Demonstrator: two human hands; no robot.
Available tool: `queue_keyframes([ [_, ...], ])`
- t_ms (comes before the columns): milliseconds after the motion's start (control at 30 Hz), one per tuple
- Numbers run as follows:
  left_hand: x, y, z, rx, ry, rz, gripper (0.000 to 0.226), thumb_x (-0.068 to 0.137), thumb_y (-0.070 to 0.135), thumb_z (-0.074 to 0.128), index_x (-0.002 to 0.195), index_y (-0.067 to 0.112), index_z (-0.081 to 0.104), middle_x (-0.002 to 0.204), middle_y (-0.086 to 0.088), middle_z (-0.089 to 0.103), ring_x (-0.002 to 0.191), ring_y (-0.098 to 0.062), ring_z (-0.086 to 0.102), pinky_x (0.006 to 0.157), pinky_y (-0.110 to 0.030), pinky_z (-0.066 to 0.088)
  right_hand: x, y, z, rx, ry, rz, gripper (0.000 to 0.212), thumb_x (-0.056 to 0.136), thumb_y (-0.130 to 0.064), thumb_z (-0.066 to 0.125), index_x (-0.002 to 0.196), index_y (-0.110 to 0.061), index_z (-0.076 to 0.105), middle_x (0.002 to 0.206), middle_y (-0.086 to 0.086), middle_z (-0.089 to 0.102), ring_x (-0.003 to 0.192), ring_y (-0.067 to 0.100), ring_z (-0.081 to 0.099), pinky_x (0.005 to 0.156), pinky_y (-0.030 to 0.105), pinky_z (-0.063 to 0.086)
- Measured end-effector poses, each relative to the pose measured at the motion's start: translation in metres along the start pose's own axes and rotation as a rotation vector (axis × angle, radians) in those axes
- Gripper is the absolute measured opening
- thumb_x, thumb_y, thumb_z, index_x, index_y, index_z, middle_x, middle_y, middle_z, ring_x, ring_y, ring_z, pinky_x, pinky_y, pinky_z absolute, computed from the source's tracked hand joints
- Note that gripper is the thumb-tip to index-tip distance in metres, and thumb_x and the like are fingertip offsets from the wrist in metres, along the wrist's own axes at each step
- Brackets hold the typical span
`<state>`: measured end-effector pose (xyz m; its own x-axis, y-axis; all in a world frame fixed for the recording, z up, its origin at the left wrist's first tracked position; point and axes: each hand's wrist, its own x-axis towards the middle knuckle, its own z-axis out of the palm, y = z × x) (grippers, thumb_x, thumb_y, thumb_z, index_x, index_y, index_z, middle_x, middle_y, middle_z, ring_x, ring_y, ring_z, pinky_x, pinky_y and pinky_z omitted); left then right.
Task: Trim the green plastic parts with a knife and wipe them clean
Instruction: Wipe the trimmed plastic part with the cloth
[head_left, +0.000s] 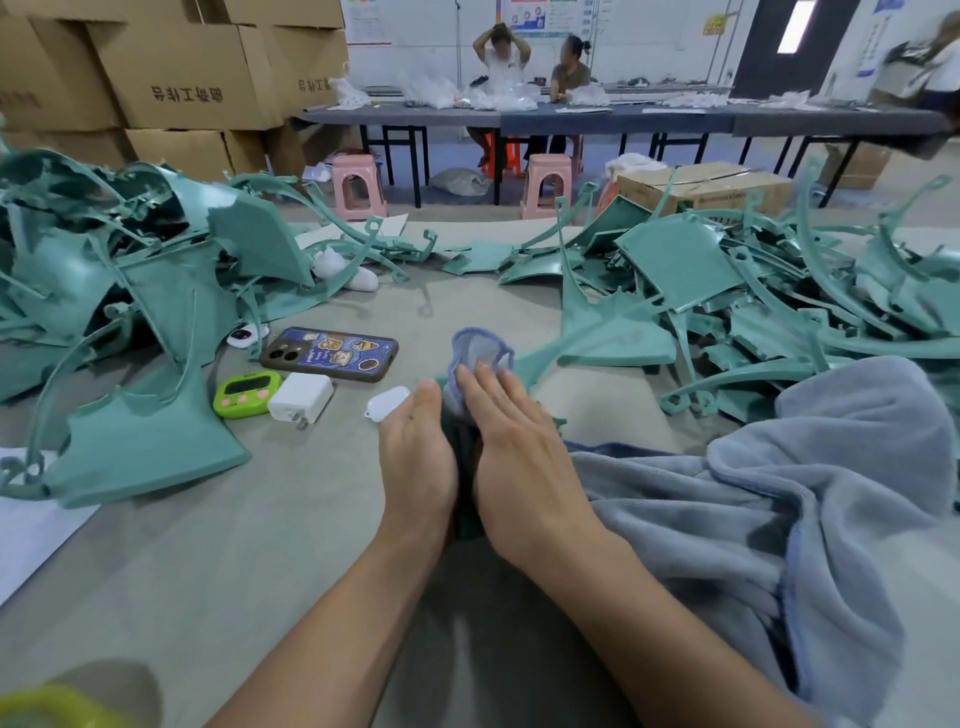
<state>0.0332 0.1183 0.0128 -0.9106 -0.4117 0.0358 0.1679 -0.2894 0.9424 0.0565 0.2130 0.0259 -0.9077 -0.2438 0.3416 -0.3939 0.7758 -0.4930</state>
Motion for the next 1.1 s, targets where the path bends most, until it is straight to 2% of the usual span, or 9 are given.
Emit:
queue_keyframes([
  [200, 0.020, 0.008, -0.012, -0.080, 0.224, -0.223, 0.045, 0.093, 0.032, 0.058, 0.053, 0.014, 0.066, 0.061, 0.002, 0.066, 0.064, -0.020, 0.062, 0.068, -0.037, 0.054, -0.031, -0.006, 0.004, -0.133, -0.038, -0.179, 0.052, 0.089, -0.012, 0.048, 0.139, -0.018, 0.063, 0.145, 0.003, 0.060, 0.145, 0.030, 0.044, 0.120, 0.044, 0.027],
  [300, 0.022, 0.013, -0.014, -0.132, 0.230, -0.223, 0.040, 0.097, 0.037, 0.059, 0.070, 0.011, 0.074, 0.071, -0.003, 0.076, 0.066, -0.025, 0.073, 0.064, -0.038, 0.060, -0.023, 0.002, -0.004, -0.141, 0.056, -0.081, 0.048, 0.095, -0.017, 0.053, 0.142, -0.024, 0.060, 0.150, -0.002, 0.055, 0.149, 0.029, 0.036, 0.124, 0.044, 0.018],
  [433, 0.019, 0.017, -0.014, -0.123, 0.189, -0.185, 0.043, 0.098, 0.037, 0.057, 0.063, 0.022, 0.077, 0.069, -0.003, 0.076, 0.058, -0.023, 0.073, 0.055, -0.038, 0.060, -0.020, 0.008, -0.011, -0.310, 0.158, 0.017, 0.055, 0.089, -0.019, 0.065, 0.144, -0.021, 0.058, 0.151, -0.002, 0.054, 0.151, 0.032, 0.032, 0.123, 0.043, 0.011],
  [600, 0.013, 0.017, -0.010, -0.045, 0.136, -0.112, 0.046, 0.099, 0.035, 0.052, 0.060, 0.024, 0.074, 0.067, -0.004, 0.073, 0.058, -0.023, 0.069, 0.063, -0.043, 0.058, -0.019, -0.001, -0.004, -0.294, 0.146, 0.152, 0.051, 0.099, -0.023, 0.045, 0.150, -0.029, 0.049, 0.157, -0.001, 0.047, 0.155, 0.027, 0.019, 0.125, 0.042, -0.005],
  [700, 0.011, 0.014, -0.013, -0.019, 0.158, -0.107, 0.046, 0.100, 0.033, 0.052, 0.060, 0.018, 0.071, 0.067, -0.005, 0.072, 0.059, -0.024, 0.068, 0.064, -0.042, 0.057, -0.019, -0.002, -0.007, -0.329, 0.109, 0.142, 0.039, 0.091, -0.023, 0.055, 0.127, -0.027, 0.069, 0.137, 0.008, 0.065, 0.148, 0.023, 0.035, 0.123, 0.039, -0.008],
  [833, 0.017, 0.017, -0.014, -0.009, 0.208, -0.055, 0.048, 0.098, 0.031, 0.053, 0.054, 0.028, 0.070, 0.059, 0.005, 0.067, 0.056, -0.019, 0.063, 0.056, -0.029, 0.052, -0.024, 0.005, -0.006, -0.212, 0.123, -0.100, 0.020, 0.080, -0.011, 0.064, 0.091, -0.019, 0.078, 0.100, 0.001, 0.076, 0.118, 0.023, 0.064, 0.122, 0.038, 0.015],
  [900, 0.016, 0.016, -0.013, 0.037, 0.174, 0.022, 0.047, 0.098, 0.029, 0.051, 0.054, 0.024, 0.068, 0.058, 0.008, 0.063, 0.055, -0.012, 0.059, 0.054, -0.024, 0.050, -0.027, 0.003, -0.004, -0.073, 0.129, -0.203, 0.030, 0.084, -0.005, 0.059, 0.105, -0.014, 0.078, 0.116, 0.002, 0.075, 0.126, 0.023, 0.061, 0.122, 0.039, 0.018],
  [967, 0.011, 0.012, -0.011, 0.093, 0.101, 0.090, 0.040, 0.095, 0.034, 0.051, 0.060, 0.016, 0.058, 0.064, 0.000, 0.056, 0.062, -0.016, 0.053, 0.062, -0.033, 0.048, -0.024, -0.003, -0.004, -0.041, 0.131, -0.239, 0.047, 0.086, -0.006, 0.046, 0.125, -0.011, 0.071, 0.136, 0.007, 0.067, 0.140, 0.023, 0.050, 0.125, 0.039, 0.013],
  [1100, -0.003, 0.009, -0.009, 0.400, 0.063, 0.356, 0.041, 0.094, 0.041, 0.045, 0.065, 0.012, 0.046, 0.063, -0.003, 0.047, 0.066, -0.024, 0.043, 0.066, -0.048, 0.044, -0.010, -0.004, -0.007, -0.208, 0.154, -0.046, 0.060, 0.097, -0.015, 0.032, 0.156, -0.007, 0.035, 0.164, 0.014, 0.033, 0.156, 0.024, 0.017, 0.126, 0.032, -0.010],
])
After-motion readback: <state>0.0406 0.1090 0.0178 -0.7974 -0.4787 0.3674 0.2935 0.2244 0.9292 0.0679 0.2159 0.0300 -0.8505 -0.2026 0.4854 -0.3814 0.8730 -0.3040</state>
